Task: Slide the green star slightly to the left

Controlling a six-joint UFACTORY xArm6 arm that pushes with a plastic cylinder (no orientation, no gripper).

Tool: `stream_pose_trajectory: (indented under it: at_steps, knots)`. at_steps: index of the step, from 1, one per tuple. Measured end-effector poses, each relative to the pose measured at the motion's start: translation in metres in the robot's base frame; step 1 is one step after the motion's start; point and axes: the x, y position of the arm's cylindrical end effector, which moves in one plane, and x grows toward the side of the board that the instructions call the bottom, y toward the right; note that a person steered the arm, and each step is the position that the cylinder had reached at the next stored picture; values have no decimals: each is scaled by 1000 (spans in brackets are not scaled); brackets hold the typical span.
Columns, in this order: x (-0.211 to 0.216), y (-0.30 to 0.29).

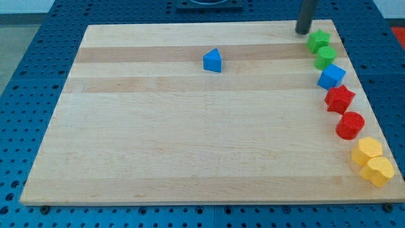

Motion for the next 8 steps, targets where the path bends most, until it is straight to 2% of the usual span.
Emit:
stream_pose_trajectory:
  at_steps: [2,4,6,8]
  knots:
    - [14,47]
    - [53,39]
    - [52,11]
    - [28,3]
